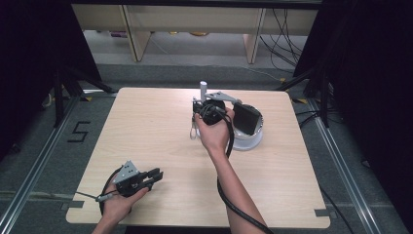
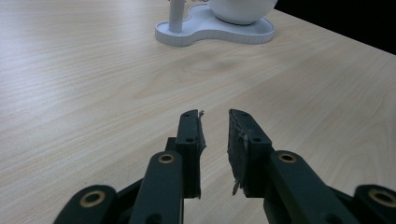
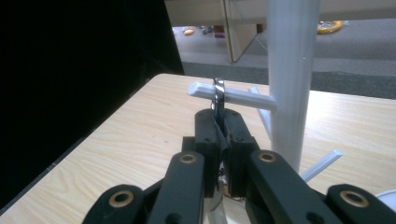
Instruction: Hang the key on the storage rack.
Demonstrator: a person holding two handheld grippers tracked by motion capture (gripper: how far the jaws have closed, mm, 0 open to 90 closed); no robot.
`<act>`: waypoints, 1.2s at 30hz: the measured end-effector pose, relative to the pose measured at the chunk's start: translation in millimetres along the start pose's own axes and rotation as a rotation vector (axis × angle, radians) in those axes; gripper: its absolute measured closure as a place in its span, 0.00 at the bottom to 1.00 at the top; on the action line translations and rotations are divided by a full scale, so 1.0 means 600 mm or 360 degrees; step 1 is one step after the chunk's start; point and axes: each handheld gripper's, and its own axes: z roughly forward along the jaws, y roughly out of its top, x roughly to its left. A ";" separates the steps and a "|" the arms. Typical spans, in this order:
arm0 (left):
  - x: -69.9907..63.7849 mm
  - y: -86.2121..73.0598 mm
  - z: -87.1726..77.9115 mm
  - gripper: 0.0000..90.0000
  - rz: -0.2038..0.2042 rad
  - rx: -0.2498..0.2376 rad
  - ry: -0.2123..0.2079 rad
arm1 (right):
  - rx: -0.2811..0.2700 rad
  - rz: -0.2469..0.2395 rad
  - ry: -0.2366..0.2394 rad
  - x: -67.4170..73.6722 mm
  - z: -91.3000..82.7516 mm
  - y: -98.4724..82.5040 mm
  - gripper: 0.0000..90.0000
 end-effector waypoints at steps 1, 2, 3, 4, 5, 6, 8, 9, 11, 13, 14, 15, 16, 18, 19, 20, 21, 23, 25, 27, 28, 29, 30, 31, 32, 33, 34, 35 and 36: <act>0.000 0.000 0.000 0.82 -0.0002 -0.0003 -0.0002 | -0.0001 0.0005 0.0001 -0.001 0.000 0.000 0.97; 0.000 0.000 0.000 0.82 -0.0003 -0.0001 -0.0002 | -0.0002 0.0002 0.0000 -0.002 0.001 0.000 0.97; 0.000 -0.001 0.002 0.82 -0.0014 -0.0020 -0.0019 | -0.0005 -0.0001 -0.0004 -0.004 0.002 -0.001 0.96; 0.000 -0.001 0.002 0.82 -0.0016 -0.0018 -0.0022 | 0.0003 0.0001 -0.0011 -0.004 0.001 -0.001 0.96; 0.000 -0.001 0.003 0.82 -0.0015 -0.0017 -0.0025 | 0.0001 -0.0002 -0.0019 -0.005 0.001 0.000 0.96; 0.000 -0.001 0.003 0.82 -0.0015 -0.0016 -0.0026 | 0.0002 0.0006 -0.0024 -0.006 0.001 0.000 0.96; 0.000 -0.001 0.003 0.82 -0.0016 -0.0015 -0.0025 | -0.0007 -0.0003 -0.0037 -0.009 0.001 0.001 0.96; 0.000 -0.001 0.003 0.82 -0.0015 -0.0015 -0.0026 | -0.0003 0.0007 -0.0046 -0.009 0.000 0.001 0.96; 0.001 -0.001 0.003 0.82 -0.0007 -0.0009 -0.0024 | -0.0003 -0.0010 -0.0056 -0.011 0.000 0.001 0.96; 0.001 -0.001 0.002 0.81 -0.0005 0.0000 -0.0012 | 0.0008 -0.0010 -0.0066 -0.013 0.000 0.000 0.96; 0.001 -0.001 0.002 0.81 -0.0005 0.0000 -0.0012 | 0.0015 -0.0016 -0.0075 -0.013 -0.001 0.000 0.95; 0.001 -0.001 0.002 0.81 -0.0005 0.0000 -0.0012 | 0.0020 -0.0017 -0.0083 -0.014 -0.002 0.000 0.93; 0.000 -0.001 0.001 0.81 -0.0007 0.0004 -0.0008 | 0.0023 -0.0016 -0.0088 -0.015 -0.002 -0.001 0.92; 0.000 -0.002 0.002 0.81 -0.0011 -0.0001 -0.0013 | 0.0038 -0.0016 -0.0091 -0.018 -0.003 -0.005 0.90; 0.000 -0.002 0.003 0.81 -0.0013 0.0000 -0.0014 | 0.0036 -0.0021 -0.0096 -0.019 -0.004 -0.006 0.90; 0.000 -0.002 0.003 0.81 -0.0018 0.0000 -0.0016 | 0.0035 -0.0029 -0.0100 -0.020 -0.004 -0.008 0.89; 0.001 -0.003 0.004 0.81 -0.0024 -0.0009 -0.0034 | 0.0038 -0.0057 -0.0113 -0.022 -0.006 -0.008 0.88; 0.001 -0.003 0.004 0.81 -0.0023 -0.0011 -0.0029 | 0.0041 -0.0077 -0.0118 -0.023 -0.008 -0.010 0.85; 0.001 -0.002 0.002 0.81 -0.0021 -0.0003 -0.0009 | 0.0046 -0.0080 -0.0125 -0.022 -0.011 -0.011 0.84; 0.001 -0.002 0.002 0.80 -0.0020 -0.0005 -0.0007 | 0.0060 -0.0098 -0.0128 -0.024 -0.014 -0.011 0.82; 0.002 -0.002 0.002 0.80 -0.0017 -0.0006 -0.0004 | 0.0059 -0.0103 -0.0125 -0.025 -0.015 -0.012 0.81; 0.002 -0.002 0.001 0.80 -0.0016 -0.0008 -0.0002 | 0.0061 -0.0111 -0.0124 -0.026 -0.017 -0.013 0.80; 0.002 -0.002 0.002 0.80 -0.0019 -0.0016 -0.0009 | 0.0067 -0.0122 -0.0126 -0.027 -0.019 -0.014 0.79; 0.002 -0.002 0.002 0.80 -0.0020 -0.0018 -0.0009 | 0.0072 -0.0128 -0.0125 -0.028 -0.021 -0.015 0.77; 0.003 -0.003 0.002 0.80 -0.0019 -0.0025 -0.0014 | 0.0078 -0.0136 -0.0123 -0.030 -0.024 -0.016 0.77; 0.003 -0.003 0.002 0.80 -0.0019 -0.0030 -0.0017 | 0.0081 -0.0146 -0.0130 -0.032 -0.027 -0.017 0.76; 0.003 -0.003 0.002 0.79 -0.0018 -0.0031 -0.0016 | 0.0090 -0.0145 -0.0126 -0.034 -0.029 -0.018 0.76; 0.002 -0.003 0.002 0.79 -0.0018 -0.0034 -0.0013 | 0.0093 -0.0149 -0.0121 -0.037 -0.032 -0.020 0.75; 0.002 -0.004 0.003 0.78 -0.0015 -0.0038 -0.0010 | 0.0106 -0.0161 -0.0115 -0.039 -0.035 -0.021 0.75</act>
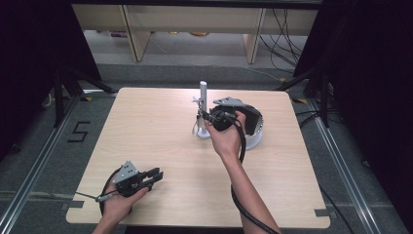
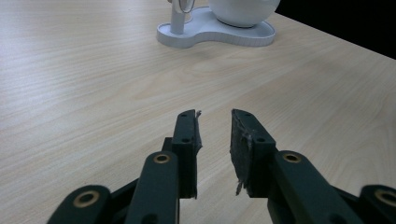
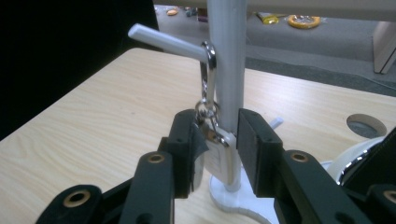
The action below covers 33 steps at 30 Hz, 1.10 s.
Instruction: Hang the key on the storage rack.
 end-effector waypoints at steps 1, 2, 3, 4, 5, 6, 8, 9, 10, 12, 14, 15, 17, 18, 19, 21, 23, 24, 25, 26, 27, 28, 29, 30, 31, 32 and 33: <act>0.000 0.000 0.000 0.77 0.0005 -0.0005 0.0003 | 0.0003 -0.0013 0.0004 -0.002 -0.003 -0.003 0.74; 0.000 -0.001 0.001 0.74 0.0008 -0.0010 0.0007 | 0.0010 -0.0022 0.0001 -0.003 -0.007 -0.005 0.74; 0.000 -0.001 0.000 0.71 0.0015 -0.0003 0.0031 | 0.0011 -0.0043 -0.0002 -0.006 -0.011 -0.009 0.73; 0.000 -0.002 0.000 0.70 0.0017 -0.0008 0.0035 | 0.0018 -0.0062 0.0002 -0.010 -0.016 -0.012 0.72; 0.001 -0.002 0.000 0.69 0.0016 -0.0008 0.0035 | 0.0023 -0.0065 0.0011 -0.013 -0.020 -0.018 0.71; 0.001 -0.002 0.000 0.68 0.0018 -0.0006 0.0041 | 0.0035 -0.0061 0.0018 -0.015 -0.024 -0.024 0.71; 0.002 -0.002 0.000 0.67 0.0022 -0.0024 0.0040 | 0.0052 -0.0083 0.0032 -0.024 -0.032 -0.041 0.70; 0.003 -0.002 0.000 0.66 0.0021 -0.0037 0.0032 | 0.0063 -0.0093 0.0040 -0.027 -0.034 -0.048 0.69; 0.002 -0.001 -0.001 0.65 0.0022 -0.0041 0.0047 | 0.0074 -0.0107 0.0039 -0.029 -0.037 -0.054 0.69; 0.002 -0.001 -0.002 0.65 0.0026 -0.0065 0.0045 | 0.0098 -0.0156 0.0046 -0.038 -0.046 -0.073 0.68; 0.002 0.000 -0.004 0.64 0.0030 -0.0061 0.0066 | 0.0114 -0.0165 0.0064 -0.043 -0.056 -0.094 0.66; 0.003 -0.001 -0.004 0.63 0.0029 -0.0066 0.0072 | 0.0121 -0.0183 0.0066 -0.047 -0.060 -0.101 0.66; 0.004 -0.001 -0.002 0.61 0.0026 -0.0076 0.0061 | 0.0127 -0.0205 0.0067 -0.055 -0.071 -0.120 0.65; 0.005 -0.002 -0.002 0.60 0.0019 -0.0072 0.0058 | 0.0138 -0.0191 0.0070 -0.058 -0.077 -0.130 0.64; 0.005 -0.002 -0.002 0.59 0.0020 -0.0055 0.0075 | 0.0154 -0.0165 0.0060 -0.060 -0.083 -0.141 0.64; 0.005 -0.003 0.000 0.58 0.0016 -0.0062 0.0064 | 0.0156 -0.0162 0.0065 -0.070 -0.095 -0.161 0.64; 0.005 -0.004 0.000 0.57 0.0019 -0.0065 0.0068 | 0.0160 -0.0127 0.0063 -0.076 -0.108 -0.179 0.63; 0.004 -0.004 0.001 0.56 0.0017 -0.0068 0.0070 | 0.0160 -0.0118 0.0055 -0.078 -0.113 -0.188 0.63; 0.004 -0.004 0.000 0.56 0.0017 -0.0072 0.0077 | 0.0156 -0.0100 0.0047 -0.079 -0.118 -0.197 0.63; 0.004 -0.004 0.000 0.56 0.0014 -0.0074 0.0079 | 0.0156 -0.0123 0.0024 -0.083 -0.124 -0.205 0.63; 0.004 -0.004 0.000 0.56 0.0012 -0.0072 0.0084 | 0.0137 -0.0116 0.0034 -0.084 -0.126 -0.215 0.63; 0.005 -0.004 0.000 0.55 0.0009 -0.0072 0.0082 | 0.0160 -0.0096 0.0044 -0.083 -0.131 -0.223 0.62; 0.006 -0.005 -0.001 0.55 0.0006 -0.0071 0.0084 | 0.0149 -0.0106 0.0043 -0.084 -0.135 -0.234 0.62; 0.005 -0.005 -0.001 0.55 -0.0002 -0.0072 0.0095 | 0.0143 -0.0113 0.0035 -0.084 -0.137 -0.240 0.62; 0.005 -0.004 -0.003 0.55 0.0002 -0.0057 0.0111 | 0.0146 -0.0117 0.0038 -0.084 -0.139 -0.249 0.62; 0.005 -0.004 -0.003 0.55 0.0000 -0.0062 0.0114 | 0.0179 -0.0118 0.0053 -0.082 -0.141 -0.255 0.62; 0.005 -0.004 -0.003 0.55 0.0000 -0.0065 0.0116 | 0.0160 -0.0123 0.0053 -0.081 -0.142 -0.262 0.62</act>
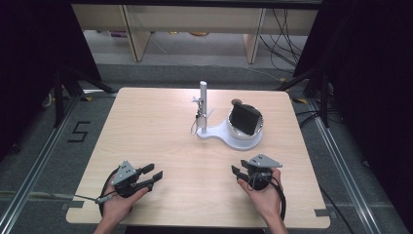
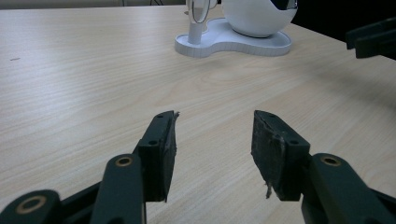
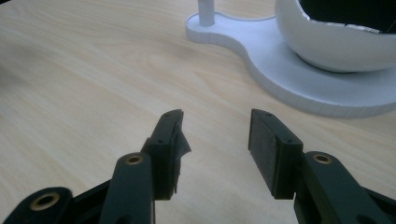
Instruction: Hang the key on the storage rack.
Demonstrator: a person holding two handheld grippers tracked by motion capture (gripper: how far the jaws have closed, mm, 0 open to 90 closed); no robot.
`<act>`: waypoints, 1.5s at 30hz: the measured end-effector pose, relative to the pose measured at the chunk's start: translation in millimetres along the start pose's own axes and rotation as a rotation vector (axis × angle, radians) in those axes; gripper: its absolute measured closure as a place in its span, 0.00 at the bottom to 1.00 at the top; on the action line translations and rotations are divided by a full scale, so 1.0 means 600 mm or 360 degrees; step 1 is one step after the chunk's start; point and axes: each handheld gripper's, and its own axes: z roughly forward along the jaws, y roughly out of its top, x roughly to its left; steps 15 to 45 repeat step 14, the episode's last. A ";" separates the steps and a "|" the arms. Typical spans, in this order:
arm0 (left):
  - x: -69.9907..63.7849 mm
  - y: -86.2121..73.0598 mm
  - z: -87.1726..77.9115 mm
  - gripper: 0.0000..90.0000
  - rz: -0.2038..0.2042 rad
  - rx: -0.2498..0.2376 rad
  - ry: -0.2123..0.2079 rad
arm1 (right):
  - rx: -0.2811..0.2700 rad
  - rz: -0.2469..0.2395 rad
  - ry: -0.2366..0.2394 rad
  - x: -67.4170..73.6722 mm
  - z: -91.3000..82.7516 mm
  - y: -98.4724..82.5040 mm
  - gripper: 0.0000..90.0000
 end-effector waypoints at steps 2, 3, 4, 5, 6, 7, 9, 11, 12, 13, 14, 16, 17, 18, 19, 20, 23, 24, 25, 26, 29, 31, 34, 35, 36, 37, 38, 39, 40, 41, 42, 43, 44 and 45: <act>0.000 0.000 -0.001 0.55 0.0004 -0.0006 0.0003 | -0.0017 0.0002 -0.0008 0.003 -0.003 -0.011 0.62; 0.000 0.000 -0.001 0.55 -0.0003 -0.0017 0.0004 | -0.0026 -0.0028 -0.0014 0.002 -0.004 -0.015 0.62; 0.000 -0.001 -0.001 0.55 -0.0002 -0.0015 0.0009 | -0.0034 -0.0003 0.0013 0.004 -0.004 -0.018 0.61; 0.001 -0.001 -0.002 0.54 0.0000 -0.0016 0.0014 | -0.0049 -0.0005 0.0007 0.004 -0.005 -0.020 0.61; 0.001 -0.002 -0.001 0.54 0.0000 -0.0031 0.0003 | -0.0047 -0.0005 0.0002 0.004 -0.007 -0.021 0.61; 0.002 -0.002 -0.002 0.54 0.0007 -0.0033 0.0004 | -0.0054 0.0003 -0.0009 0.004 -0.009 -0.022 0.60; 0.002 -0.003 -0.003 0.54 0.0008 -0.0012 0.0026 | -0.0069 0.0009 -0.0018 0.002 -0.010 -0.023 0.60; 0.004 -0.004 -0.003 0.53 0.0015 -0.0013 0.0031 | -0.0084 0.0013 -0.0032 0.000 -0.011 -0.025 0.59; 0.005 -0.004 -0.003 0.53 0.0011 -0.0010 0.0037 | -0.0090 0.0009 -0.0038 0.000 -0.011 -0.026 0.59; 0.006 -0.005 -0.003 0.53 0.0009 -0.0015 0.0040 | -0.0090 0.0027 -0.0037 0.001 -0.013 -0.027 0.59; 0.006 -0.005 -0.004 0.53 0.0011 -0.0017 0.0046 | -0.0097 0.0002 -0.0064 -0.001 -0.012 -0.028 0.59; 0.006 -0.005 -0.004 0.53 0.0011 -0.0017 0.0046 | -0.0097 0.0002 -0.0064 -0.001 -0.012 -0.028 0.59; 0.006 -0.005 -0.004 0.53 0.0011 -0.0017 0.0046 | -0.0097 0.0002 -0.0064 -0.001 -0.012 -0.028 0.59; 0.006 -0.005 -0.004 0.53 0.0011 -0.0017 0.0046 | -0.0097 0.0002 -0.0064 -0.001 -0.012 -0.028 0.59; 0.006 -0.005 -0.004 0.53 0.0011 -0.0017 0.0046 | -0.0097 0.0002 -0.0064 -0.001 -0.012 -0.028 0.59; 0.006 -0.005 -0.004 0.53 0.0011 -0.0017 0.0046 | -0.0097 0.0002 -0.0064 -0.001 -0.012 -0.028 0.59; 0.006 -0.005 -0.004 0.53 0.0011 -0.0017 0.0046 | -0.0097 0.0002 -0.0064 -0.001 -0.012 -0.028 0.59; 0.006 -0.005 -0.004 0.53 0.0011 -0.0017 0.0046 | -0.0097 0.0002 -0.0064 -0.001 -0.012 -0.028 0.59; 0.006 -0.005 -0.004 0.53 0.0011 -0.0017 0.0046 | -0.0097 0.0002 -0.0064 -0.001 -0.012 -0.028 0.59; 0.006 -0.005 -0.004 0.53 0.0011 -0.0017 0.0046 | -0.0097 0.0002 -0.0064 -0.001 -0.012 -0.028 0.59; 0.006 -0.005 -0.004 0.53 0.0011 -0.0017 0.0046 | -0.0097 0.0002 -0.0064 -0.001 -0.012 -0.028 0.59; 0.006 -0.005 -0.004 0.53 0.0011 -0.0017 0.0046 | -0.0097 0.0002 -0.0064 -0.001 -0.012 -0.028 0.59; 0.006 -0.005 -0.004 0.53 0.0011 -0.0017 0.0046 | -0.0097 0.0002 -0.0064 -0.001 -0.012 -0.028 0.59; 0.006 -0.005 -0.004 0.53 0.0011 -0.0017 0.0046 | -0.0097 0.0002 -0.0064 -0.001 -0.012 -0.028 0.59; 0.006 -0.005 -0.004 0.53 0.0011 -0.0017 0.0046 | -0.0097 0.0002 -0.0064 -0.001 -0.012 -0.028 0.59; 0.006 -0.005 -0.004 0.53 0.0011 -0.0017 0.0046 | -0.0097 0.0002 -0.0064 -0.001 -0.012 -0.028 0.59; 0.006 -0.005 -0.004 0.53 0.0011 -0.0017 0.0046 | -0.0097 0.0002 -0.0064 -0.001 -0.012 -0.028 0.59; 0.006 -0.005 -0.004 0.53 0.0011 -0.0017 0.0046 | -0.0097 0.0002 -0.0064 -0.001 -0.012 -0.028 0.59; 0.006 -0.005 -0.004 0.53 0.0011 -0.0017 0.0046 | -0.0097 0.0002 -0.0064 -0.001 -0.012 -0.028 0.59; 0.006 -0.005 -0.004 0.53 0.0011 -0.0017 0.0046 | -0.0097 0.0002 -0.0064 -0.001 -0.012 -0.028 0.59; 0.006 -0.005 -0.004 0.53 0.0011 -0.0017 0.0046 | -0.0097 0.0002 -0.0064 -0.001 -0.012 -0.028 0.59; 0.006 -0.005 -0.004 0.53 0.0011 -0.0017 0.0046 | -0.0097 0.0002 -0.0064 -0.001 -0.012 -0.028 0.59; 0.006 -0.005 -0.004 0.53 0.0011 -0.0017 0.0046 | -0.0097 0.0002 -0.0064 -0.001 -0.012 -0.028 0.59; 0.006 -0.005 -0.004 0.53 0.0011 -0.0017 0.0046 | -0.0097 0.0002 -0.0064 -0.001 -0.012 -0.028 0.59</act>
